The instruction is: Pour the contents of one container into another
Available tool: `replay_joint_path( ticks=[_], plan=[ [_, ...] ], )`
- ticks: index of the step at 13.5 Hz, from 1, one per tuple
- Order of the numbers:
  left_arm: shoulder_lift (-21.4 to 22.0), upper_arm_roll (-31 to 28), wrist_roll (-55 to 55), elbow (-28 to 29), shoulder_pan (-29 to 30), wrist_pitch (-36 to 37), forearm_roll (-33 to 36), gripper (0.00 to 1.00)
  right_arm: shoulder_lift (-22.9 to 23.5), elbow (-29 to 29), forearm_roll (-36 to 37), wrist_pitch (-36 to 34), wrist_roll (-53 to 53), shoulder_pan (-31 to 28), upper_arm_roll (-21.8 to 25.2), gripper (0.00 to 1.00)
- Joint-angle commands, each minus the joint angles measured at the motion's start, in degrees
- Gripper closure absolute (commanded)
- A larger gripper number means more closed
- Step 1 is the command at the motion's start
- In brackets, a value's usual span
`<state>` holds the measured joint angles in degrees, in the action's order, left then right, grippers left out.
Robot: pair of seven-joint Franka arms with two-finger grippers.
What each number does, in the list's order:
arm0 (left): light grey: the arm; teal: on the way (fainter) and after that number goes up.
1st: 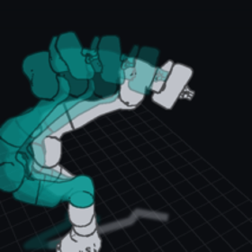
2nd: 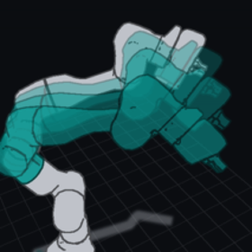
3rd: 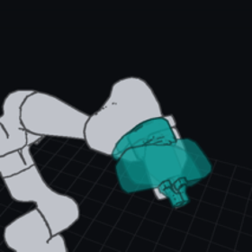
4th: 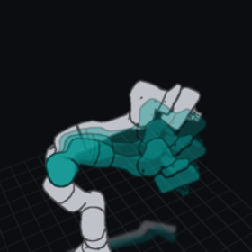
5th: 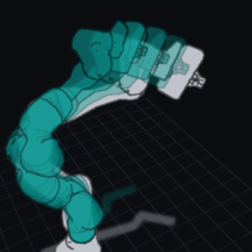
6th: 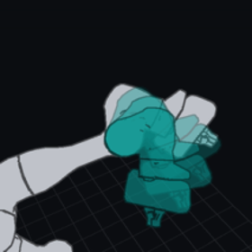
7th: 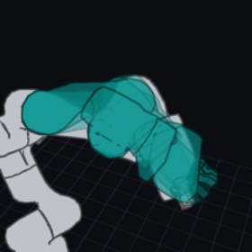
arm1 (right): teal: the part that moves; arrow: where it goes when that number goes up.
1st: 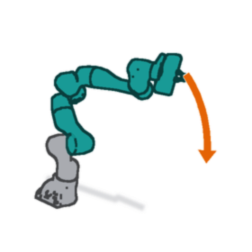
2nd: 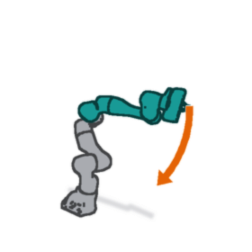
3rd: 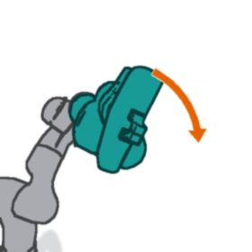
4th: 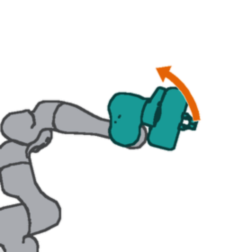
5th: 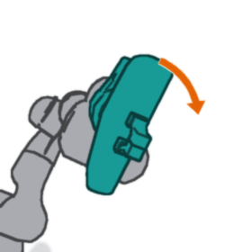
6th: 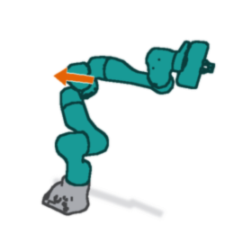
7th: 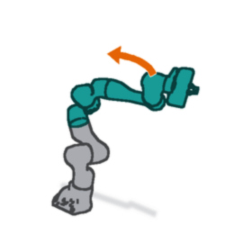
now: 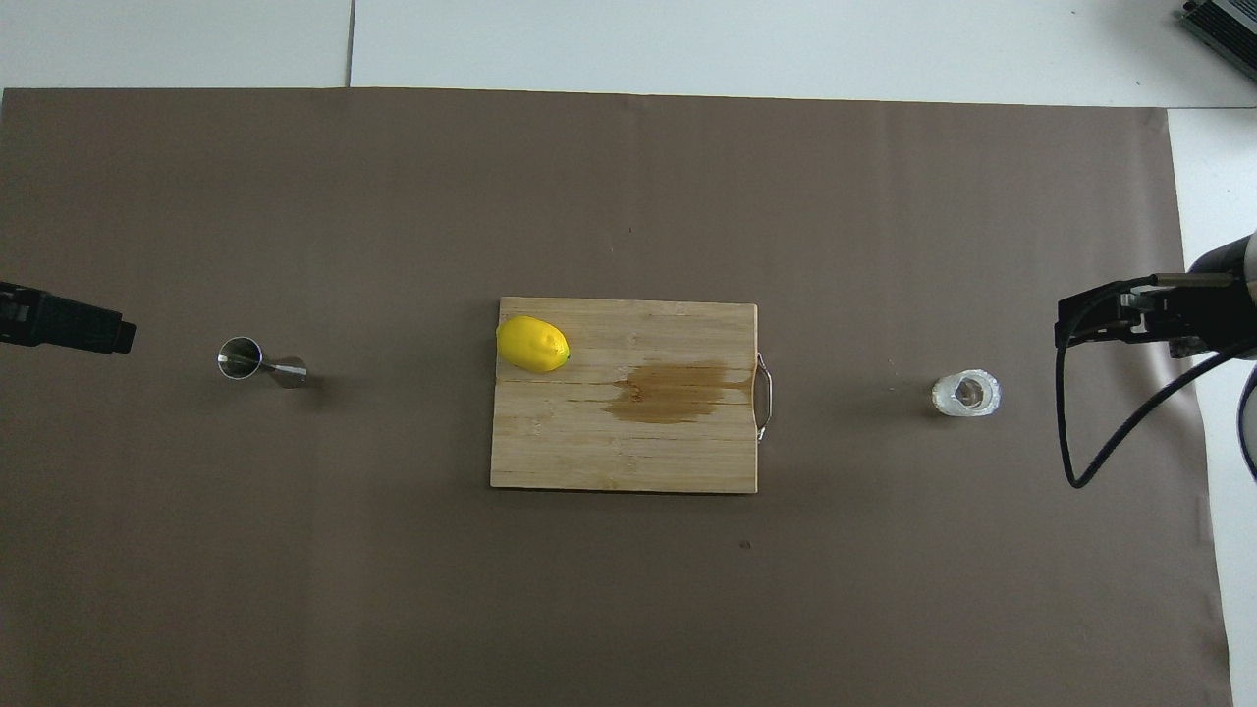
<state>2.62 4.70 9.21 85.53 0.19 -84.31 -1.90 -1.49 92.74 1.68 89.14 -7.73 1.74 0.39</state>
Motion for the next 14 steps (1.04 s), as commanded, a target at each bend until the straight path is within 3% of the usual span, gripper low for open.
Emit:
replay_joint_path(
  ticks=[1,5,14],
  plan=[
    [0.71,-0.48,-0.59,0.07,-0.80,0.98,-0.47,0.00,-1.14,1.13,-0.36,-0.19,1.14,-0.24,0.14,0.00],
    [1.95,-0.48,-0.68,0.51,-0.80,3.62,-0.47,0.00,-1.14,1.13,-0.36,-0.19,1.14,-0.24,0.14,0.00],
    [1.60,-0.48,-0.42,1.74,-1.59,-2.18,-0.47,0.00,-1.14,1.04,-0.36,-0.11,1.14,-0.24,0.14,0.00]
  ],
)
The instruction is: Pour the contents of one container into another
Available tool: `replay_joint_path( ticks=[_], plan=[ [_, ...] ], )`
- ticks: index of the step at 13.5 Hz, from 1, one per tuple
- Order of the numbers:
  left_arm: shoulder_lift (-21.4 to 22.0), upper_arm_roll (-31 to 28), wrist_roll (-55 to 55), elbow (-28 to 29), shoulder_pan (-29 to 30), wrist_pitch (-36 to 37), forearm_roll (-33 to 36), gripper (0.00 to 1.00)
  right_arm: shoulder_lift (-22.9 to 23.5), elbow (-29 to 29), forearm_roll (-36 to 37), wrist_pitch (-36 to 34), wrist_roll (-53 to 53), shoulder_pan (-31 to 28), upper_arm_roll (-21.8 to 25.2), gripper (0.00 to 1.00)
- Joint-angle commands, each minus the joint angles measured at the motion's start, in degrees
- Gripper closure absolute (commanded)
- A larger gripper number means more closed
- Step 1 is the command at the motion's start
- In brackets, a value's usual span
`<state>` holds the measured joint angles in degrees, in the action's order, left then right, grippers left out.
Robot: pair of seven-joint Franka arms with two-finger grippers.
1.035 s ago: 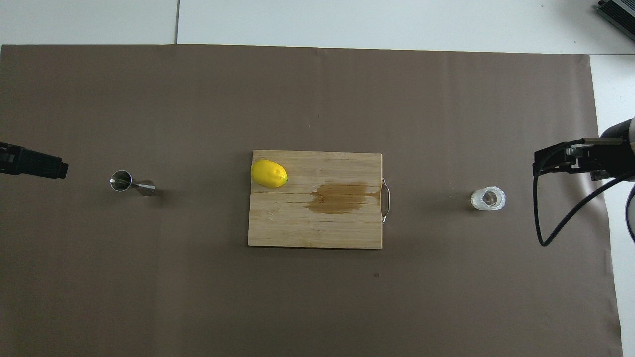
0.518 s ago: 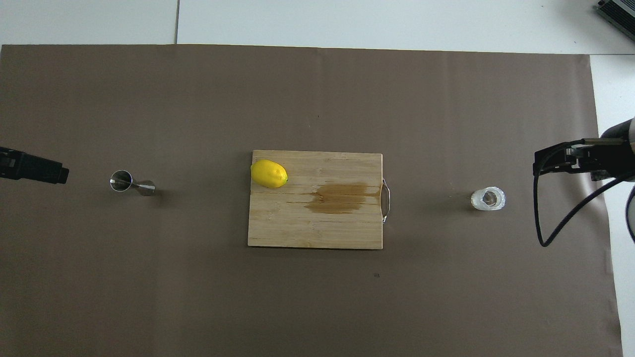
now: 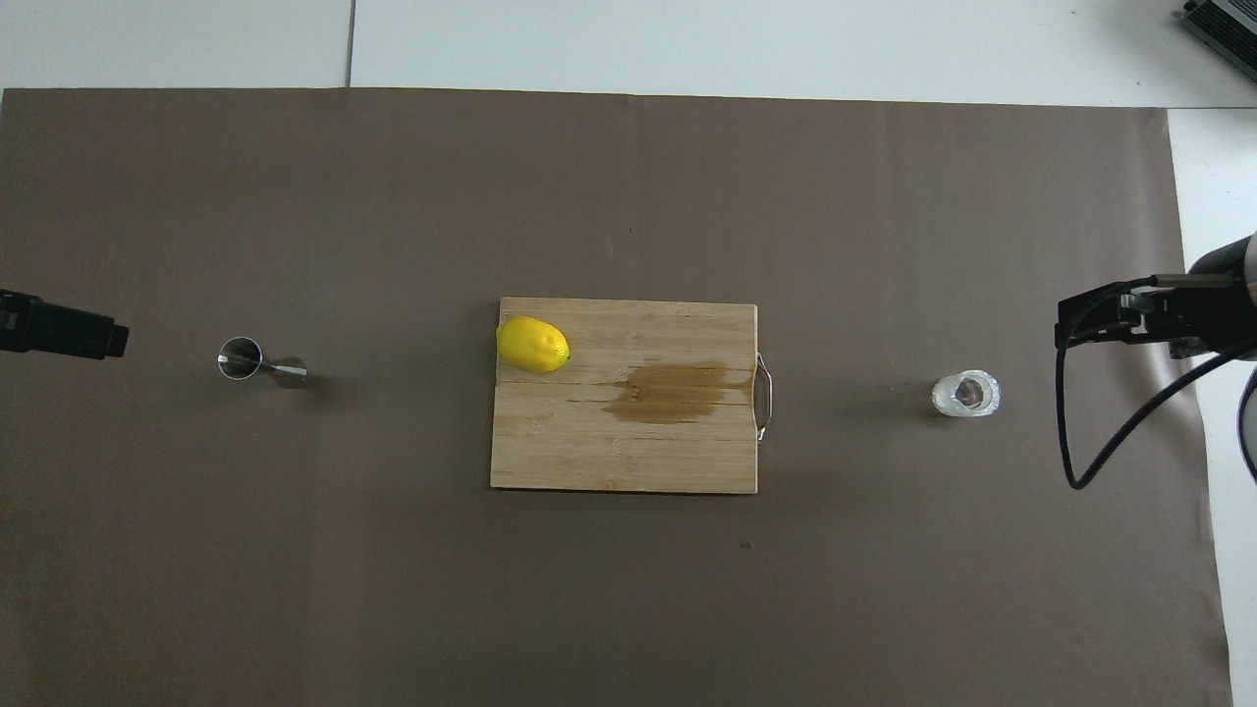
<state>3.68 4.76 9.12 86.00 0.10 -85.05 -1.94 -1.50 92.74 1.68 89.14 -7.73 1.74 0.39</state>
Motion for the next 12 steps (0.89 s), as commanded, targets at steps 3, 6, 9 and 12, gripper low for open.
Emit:
replay_joint_path(
  ticks=[3,6,9,12],
  plan=[
    [-2.88,-0.63,-0.42,-0.39,-1.68,1.28,-0.17,0.00,-1.13,1.13,-0.36,-0.19,1.14,-0.24,0.14,0.00],
    [-7.44,-0.63,-0.42,-4.51,-1.59,1.11,-0.26,0.00,-1.13,1.04,-0.36,-0.11,1.14,-0.24,0.14,0.00],
    [-12.55,-0.63,-0.33,-7.34,-1.07,-0.55,-0.78,0.00,-1.13,1.04,-0.36,-0.19,1.14,-0.24,0.22,0.00],
    [-13.52,-1.07,-0.77,-5.06,1.99,-3.89,-4.99,0.00,-1.13,1.12,-0.36,-0.19,1.14,-0.24,0.14,0.00]
  ],
)
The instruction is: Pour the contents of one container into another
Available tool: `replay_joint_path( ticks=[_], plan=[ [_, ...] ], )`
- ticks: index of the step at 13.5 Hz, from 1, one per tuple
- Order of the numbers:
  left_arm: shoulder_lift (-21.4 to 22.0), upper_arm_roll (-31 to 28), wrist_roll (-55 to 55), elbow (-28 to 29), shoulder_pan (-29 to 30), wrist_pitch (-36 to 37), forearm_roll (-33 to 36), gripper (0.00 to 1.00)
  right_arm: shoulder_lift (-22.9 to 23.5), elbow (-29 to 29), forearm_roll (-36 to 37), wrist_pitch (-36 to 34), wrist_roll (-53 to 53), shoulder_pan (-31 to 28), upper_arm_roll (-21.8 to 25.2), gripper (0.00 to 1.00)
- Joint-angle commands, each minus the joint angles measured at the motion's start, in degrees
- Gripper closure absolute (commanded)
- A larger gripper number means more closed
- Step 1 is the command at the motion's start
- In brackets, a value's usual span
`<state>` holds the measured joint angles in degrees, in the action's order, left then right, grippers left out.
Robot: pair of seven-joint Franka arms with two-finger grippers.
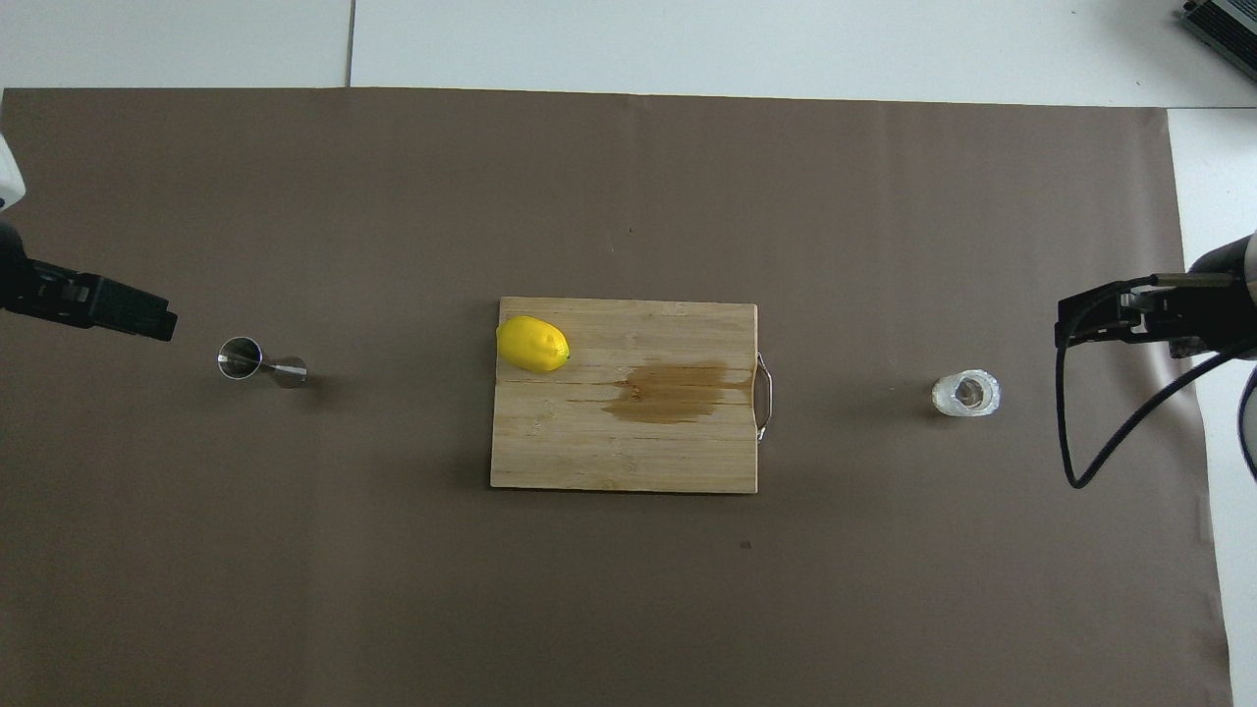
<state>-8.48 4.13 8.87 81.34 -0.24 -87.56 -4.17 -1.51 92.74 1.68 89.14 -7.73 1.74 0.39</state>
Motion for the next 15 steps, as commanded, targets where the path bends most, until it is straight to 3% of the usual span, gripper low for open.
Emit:
replay_joint_path(
  ticks=[1,5,10,15],
  plan=[
    [-1.19,-0.53,-0.78,1.34,3.22,-1.73,-3.30,0.00,-1.13,1.12,-0.36,-0.19,1.13,-0.24,0.14,0.00],
    [0.38,-0.53,-8.14,9.78,6.30,-6.12,-3.83,0.00,-1.13,1.12,-0.36,-0.19,1.13,-0.24,0.14,0.00],
    [2.15,-0.62,-21.69,17.25,12.27,-6.92,-10.59,0.00,-1.13,1.12,-0.36,-0.19,1.13,-0.24,0.14,0.00],
    [1.18,-0.62,-39.78,22.00,19.04,-6.22,-23.67,0.00,-1.13,1.12,-0.36,-0.19,1.13,-0.24,0.14,0.00]
  ],
)
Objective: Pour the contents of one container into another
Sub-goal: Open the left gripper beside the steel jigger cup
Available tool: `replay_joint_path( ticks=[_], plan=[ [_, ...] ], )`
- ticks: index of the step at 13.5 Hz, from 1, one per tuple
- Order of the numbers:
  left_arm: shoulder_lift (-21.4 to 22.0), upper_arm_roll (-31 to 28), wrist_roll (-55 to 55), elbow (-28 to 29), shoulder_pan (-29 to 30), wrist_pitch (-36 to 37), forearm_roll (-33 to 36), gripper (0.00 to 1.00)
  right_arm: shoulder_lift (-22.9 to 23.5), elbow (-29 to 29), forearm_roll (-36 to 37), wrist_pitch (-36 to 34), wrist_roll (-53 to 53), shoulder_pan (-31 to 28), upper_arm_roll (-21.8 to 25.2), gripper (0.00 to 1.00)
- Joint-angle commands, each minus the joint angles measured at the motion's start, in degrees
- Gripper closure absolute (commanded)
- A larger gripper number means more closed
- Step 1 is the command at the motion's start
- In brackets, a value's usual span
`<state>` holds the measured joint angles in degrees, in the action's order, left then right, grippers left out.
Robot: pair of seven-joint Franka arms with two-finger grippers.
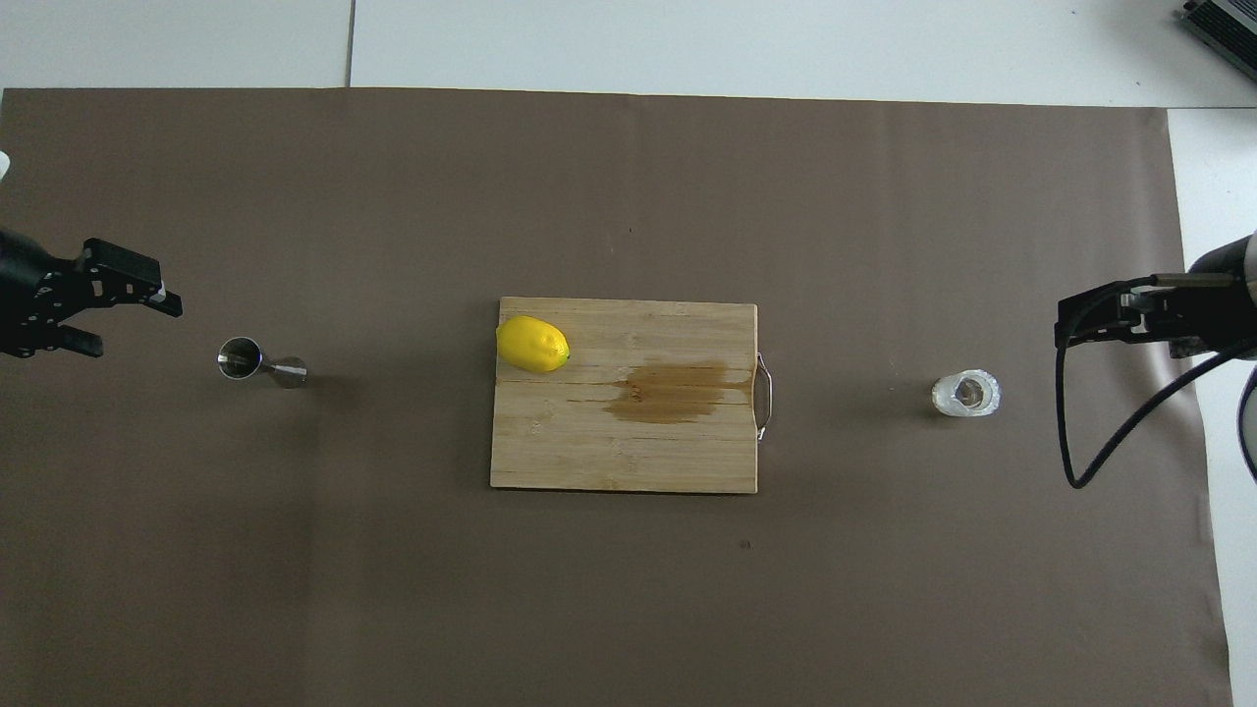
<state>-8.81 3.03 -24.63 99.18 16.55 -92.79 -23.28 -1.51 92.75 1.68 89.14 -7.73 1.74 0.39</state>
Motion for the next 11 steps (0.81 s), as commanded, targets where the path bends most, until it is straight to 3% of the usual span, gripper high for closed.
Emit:
replay_joint_path(
  ticks=[1,5,8,11],
  plan=[
    [1.60,0.49,-9.44,6.27,3.39,-1.69,-6.67,0.00,-1.21,1.12,-0.36,-0.19,1.14,-0.24,0.14,0.00],
    [1.43,0.49,-16.84,11.47,7.26,-4.32,-13.62,0.00,-1.13,1.03,-0.36,-0.19,1.14,-0.24,0.14,0.00],
    [1.43,0.49,-25.63,13.93,6.83,-7.93,-16.42,0.00,-1.13,1.12,-0.36,-0.19,1.14,-0.24,0.22,0.00],
    [1.96,0.49,-25.65,16.40,7.18,-8.64,-19.69,0.00,-1.13,1.12,-0.36,-0.19,1.14,-0.24,0.14,0.00]
  ],
)
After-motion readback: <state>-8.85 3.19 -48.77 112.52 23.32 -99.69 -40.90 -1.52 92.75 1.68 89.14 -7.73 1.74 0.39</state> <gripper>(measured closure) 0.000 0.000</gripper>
